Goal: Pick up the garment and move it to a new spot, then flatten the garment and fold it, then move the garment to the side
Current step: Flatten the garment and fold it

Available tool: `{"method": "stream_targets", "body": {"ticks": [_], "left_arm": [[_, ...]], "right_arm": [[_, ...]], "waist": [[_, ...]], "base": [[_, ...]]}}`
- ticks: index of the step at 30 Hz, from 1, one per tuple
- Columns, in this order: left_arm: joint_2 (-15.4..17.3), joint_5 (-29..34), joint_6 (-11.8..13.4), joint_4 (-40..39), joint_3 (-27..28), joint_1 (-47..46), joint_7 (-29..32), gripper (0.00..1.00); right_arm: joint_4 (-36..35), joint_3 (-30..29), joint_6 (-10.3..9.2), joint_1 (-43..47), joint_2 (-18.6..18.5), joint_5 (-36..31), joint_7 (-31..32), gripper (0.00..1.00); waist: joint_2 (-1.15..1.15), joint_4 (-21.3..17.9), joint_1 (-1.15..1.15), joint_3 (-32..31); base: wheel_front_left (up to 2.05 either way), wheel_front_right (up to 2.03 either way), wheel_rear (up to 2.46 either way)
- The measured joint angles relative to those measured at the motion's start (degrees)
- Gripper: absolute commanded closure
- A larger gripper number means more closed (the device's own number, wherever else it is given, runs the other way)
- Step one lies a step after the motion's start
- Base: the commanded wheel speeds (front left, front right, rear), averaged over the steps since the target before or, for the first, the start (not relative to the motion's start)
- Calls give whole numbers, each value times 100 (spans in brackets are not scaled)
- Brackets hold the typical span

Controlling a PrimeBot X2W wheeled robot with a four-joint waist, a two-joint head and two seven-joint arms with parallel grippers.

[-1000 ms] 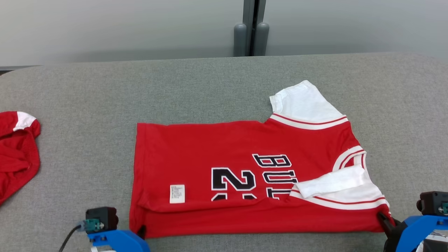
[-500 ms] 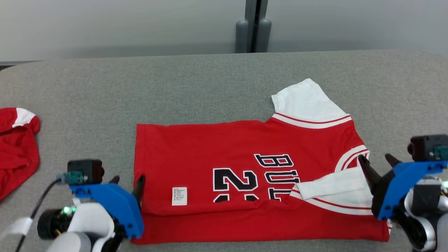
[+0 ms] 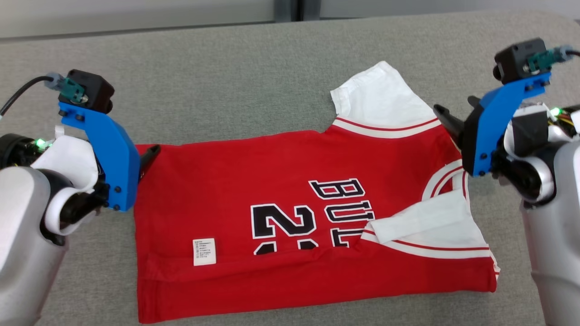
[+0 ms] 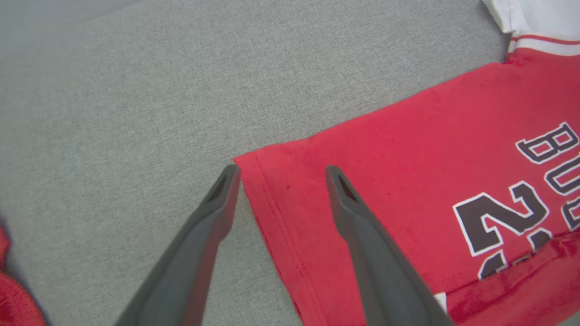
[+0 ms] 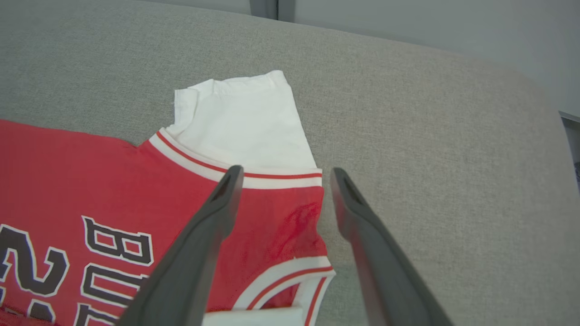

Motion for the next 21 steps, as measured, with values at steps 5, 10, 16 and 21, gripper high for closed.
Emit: {"method": "stream_targets", "body": {"ticks": [5, 10, 16, 21], "left_arm": [[175, -100, -250, 192, -180, -255, 172, 0], [267, -67, -289, 515, -178, -346, 60, 0], [314, -101, -207, 900, -37, -457, -33, 0], [305, -146, -42, 985, -10, -508, 55, 4]], "right_arm": [[482, 236, 0, -579, -66, 115, -182, 0], [977, 376, 0, -1030, -42, 133, -503, 0], [1600, 521, 0, -1560, 0, 80, -912, 0], [2126, 610, 0, -1932, 36, 69, -1218, 0]], "waist": [[0, -118, 0, 238], [0, -193, -1, 474], [1, -256, 0, 762], [-1, -253, -2, 888]], "base": [[0, 0, 0], [0, 0, 0], [0, 0, 0], [0, 0, 0]]}}
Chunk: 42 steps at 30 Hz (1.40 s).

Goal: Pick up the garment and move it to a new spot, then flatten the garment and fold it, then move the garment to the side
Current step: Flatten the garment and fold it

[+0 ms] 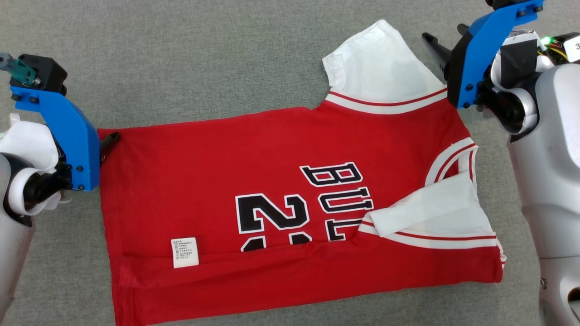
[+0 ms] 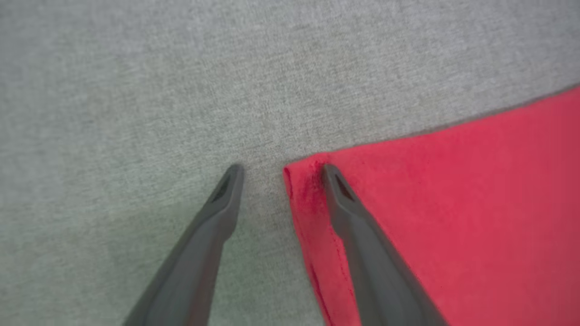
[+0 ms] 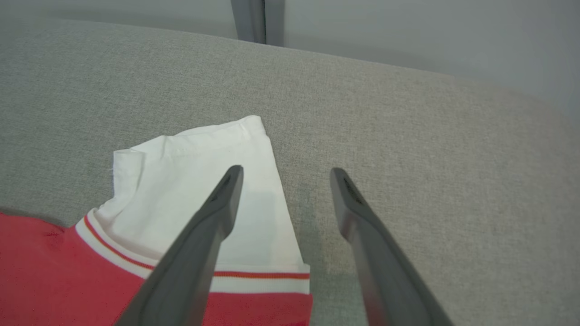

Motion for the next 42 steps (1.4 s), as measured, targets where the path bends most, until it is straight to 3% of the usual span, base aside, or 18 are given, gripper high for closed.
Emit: {"method": "stream_targets", "body": {"ticks": [2, 3, 17, 28, 29, 32, 42], "left_arm": [[-40, -69, 56, -7, 9, -1, 77, 94], [-55, -100, 55, -23, 2, -1, 99, 100], [-586, -244, -96, -365, -288, -56, -16, 100], [-896, -211, -230, -413, -463, -263, -442, 100], [-920, -201, -242, -407, -475, -268, -515, 100], [-966, -133, -245, -352, -482, -295, -711, 100], [-1065, 75, -145, 67, -380, -266, -1590, 100]], "right_arm": [[149, 18, 0, -91, 0, 1, -85, 0], [243, 21, 0, -128, 0, 2, -126, 0], [1461, -45, 0, -842, -372, -259, -495, 0], [2023, 368, -10, -1081, -572, -89, -571, 0], [2061, 404, -9, -1117, -592, -45, -543, 100], [2138, 498, -2, -1218, -606, 74, -426, 100], [2149, 597, 1, -1193, -683, 279, -1346, 100]], "waist": [[0, 19, 0, 22], [0, 34, 0, 30], [0, 692, 0, 249], [-2, 1176, -1, 602], [-3, 1190, -1, 617], [-3, 1196, -1, 639], [1, 1094, 2, 328]], "base": [[0, 0, 0], [0, 0, 0], [0, 0, 0], [0, 0, 0], [0, 0, 0], [0, 0, 0], [0, 0, 0]]}}
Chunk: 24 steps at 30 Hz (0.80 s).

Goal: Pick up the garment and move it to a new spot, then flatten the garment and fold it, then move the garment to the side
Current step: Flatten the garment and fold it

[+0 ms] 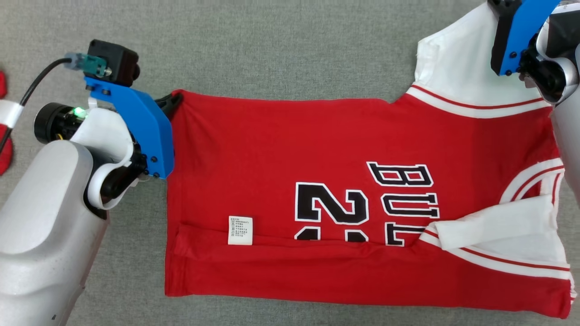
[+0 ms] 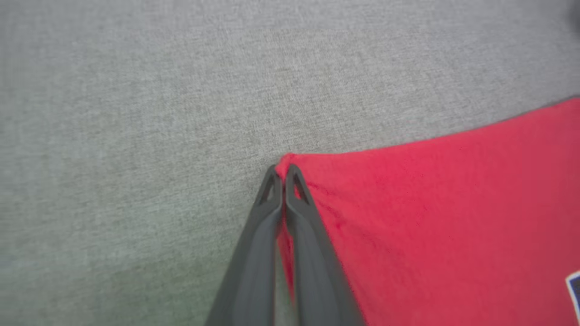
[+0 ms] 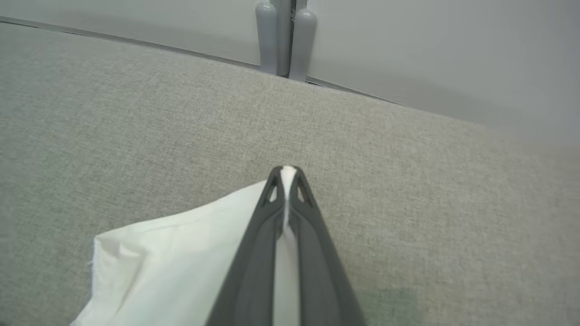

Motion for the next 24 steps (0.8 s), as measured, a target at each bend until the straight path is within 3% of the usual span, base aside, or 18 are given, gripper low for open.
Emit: {"method": "stream_targets", "body": {"ticks": [8, 14, 24], "left_arm": [[26, -89, -86, 282, 21, 453, -586, 100], [116, -168, -185, 142, -243, 1199, -1215, 100], [238, -27, -199, 286, -447, 1765, -1872, 100]], "right_arm": [[-555, 489, -1, 663, -153, 759, -225, 100], [-1946, 699, -1, 2096, -686, 1599, 54, 100], [-3557, -58, -2, 4013, -927, 1805, 600, 100]], "waist": [[0, -179, -1, -636], [-1, -352, -2, -1210], [-1, -457, -3, -1696]], "base": [[0, 0, 0], [0, 0, 0], [0, 0, 0]]}}
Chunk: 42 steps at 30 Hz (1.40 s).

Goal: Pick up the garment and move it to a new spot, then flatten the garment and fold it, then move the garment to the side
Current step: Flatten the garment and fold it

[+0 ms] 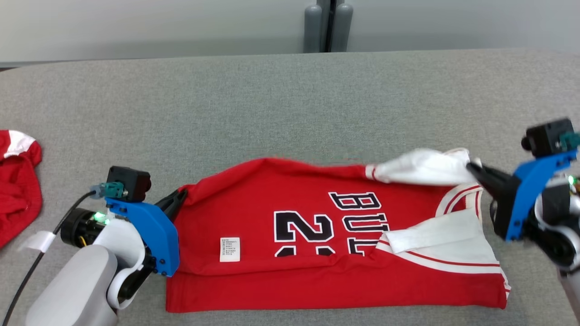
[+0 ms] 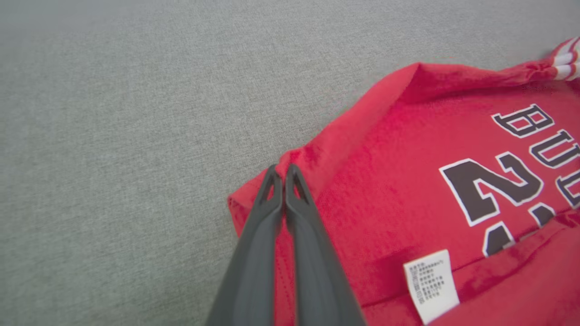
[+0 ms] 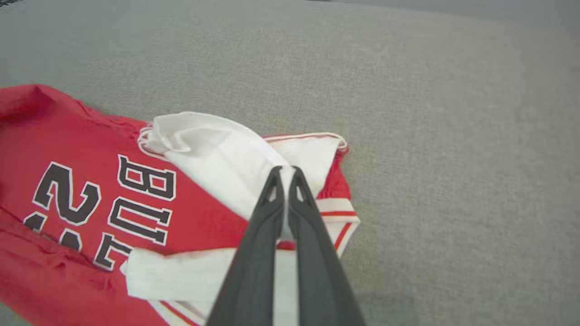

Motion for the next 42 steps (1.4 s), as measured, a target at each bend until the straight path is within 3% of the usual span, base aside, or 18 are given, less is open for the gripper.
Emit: {"method": "stream_targets", "body": {"ticks": [3, 10, 19, 20, 21, 25, 28, 36, 42], "left_arm": [[12, 99, 0, 83, -52, 37, -197, 100], [32, 365, 141, 275, -182, 99, -350, 100], [263, 879, 303, 328, -554, 106, -221, 100], [263, 881, 302, 326, -564, 109, -231, 92], [271, 915, 302, 315, -581, 113, -298, 0], [230, 882, 365, 327, -565, 214, -442, 0], [108, 646, 577, 276, -343, 409, -692, 0], [-389, 111, 1274, -200, 563, 984, -2209, 0], [-742, 140, 1482, -336, 839, 1195, -3094, 0]], "right_arm": [[-516, -307, 0, 592, 79, -81, 311, 100], [-1616, -913, 0, 1657, 704, -466, 805, 100], [-2120, -1255, 0, 2326, 1209, -823, 1118, 97], [-2127, -1307, 0, 2377, 1274, -832, 1138, 0], [-2131, -1330, 0, 2431, 1323, -854, 1177, 0], [-2238, -1408, 0, 2687, 1430, -892, 1490, 0], [-2423, -1601, 0, 2761, 1485, -992, 1478, 0], [-2409, -2143, 0, 2655, 1811, -1556, 979, 0], [-1830, -2446, 1, 2391, 2022, -2049, 583, 0]], "waist": [[0, -38, 0, -61], [0, -94, 1, -99], [0, -93, 1, -157], [0, -90, 1, -168], [0, -87, 1, -178], [0, -86, 1, -233], [0, -85, 1, -292], [0, 16, 1, -532], [0, 172, 1, -627]], "base": [[0, 0, 0], [0, 0, 0], [0, 0, 0], [0, 0, 0], [0, 0, 0], [0, 0, 0], [0, 0, 0], [0, 0, 0], [0, 0, 0]]}}
